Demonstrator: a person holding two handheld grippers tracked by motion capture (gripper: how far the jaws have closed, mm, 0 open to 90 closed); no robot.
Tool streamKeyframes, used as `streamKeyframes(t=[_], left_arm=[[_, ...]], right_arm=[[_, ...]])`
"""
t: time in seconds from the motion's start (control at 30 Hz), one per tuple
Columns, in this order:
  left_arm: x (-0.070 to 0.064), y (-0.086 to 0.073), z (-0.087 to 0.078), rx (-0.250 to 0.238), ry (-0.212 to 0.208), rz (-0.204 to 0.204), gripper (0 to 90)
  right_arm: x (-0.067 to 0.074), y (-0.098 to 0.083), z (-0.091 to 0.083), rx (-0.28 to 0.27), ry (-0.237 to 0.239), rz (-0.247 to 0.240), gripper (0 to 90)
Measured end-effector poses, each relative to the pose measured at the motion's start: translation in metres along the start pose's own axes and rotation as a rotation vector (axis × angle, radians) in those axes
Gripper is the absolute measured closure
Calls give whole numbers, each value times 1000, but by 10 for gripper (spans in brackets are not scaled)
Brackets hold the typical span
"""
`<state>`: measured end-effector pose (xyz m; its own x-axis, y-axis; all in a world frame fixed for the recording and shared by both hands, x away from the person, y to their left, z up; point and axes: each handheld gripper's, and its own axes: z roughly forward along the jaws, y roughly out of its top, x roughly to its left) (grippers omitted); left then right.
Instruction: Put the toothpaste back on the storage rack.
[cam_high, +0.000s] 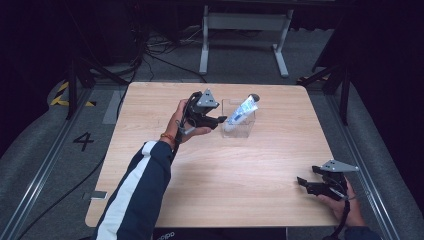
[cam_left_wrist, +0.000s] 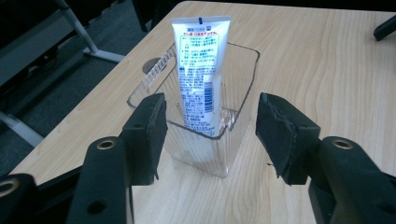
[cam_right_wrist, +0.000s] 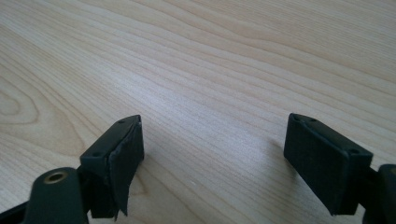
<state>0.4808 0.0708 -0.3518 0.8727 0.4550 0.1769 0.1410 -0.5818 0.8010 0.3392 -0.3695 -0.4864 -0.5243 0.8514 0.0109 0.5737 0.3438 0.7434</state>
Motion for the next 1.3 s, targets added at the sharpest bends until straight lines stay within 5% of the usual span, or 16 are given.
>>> streamKeyframes(t=[0.5, 1.3], left_arm=[[-11, -18, -24, 79, 29, 46, 347], [-25, -78, -56, 234, 120, 68, 251]], right_arm=[[0, 0, 0, 0, 0, 1, 204], [0, 0, 0, 0, -1, 1, 204]])
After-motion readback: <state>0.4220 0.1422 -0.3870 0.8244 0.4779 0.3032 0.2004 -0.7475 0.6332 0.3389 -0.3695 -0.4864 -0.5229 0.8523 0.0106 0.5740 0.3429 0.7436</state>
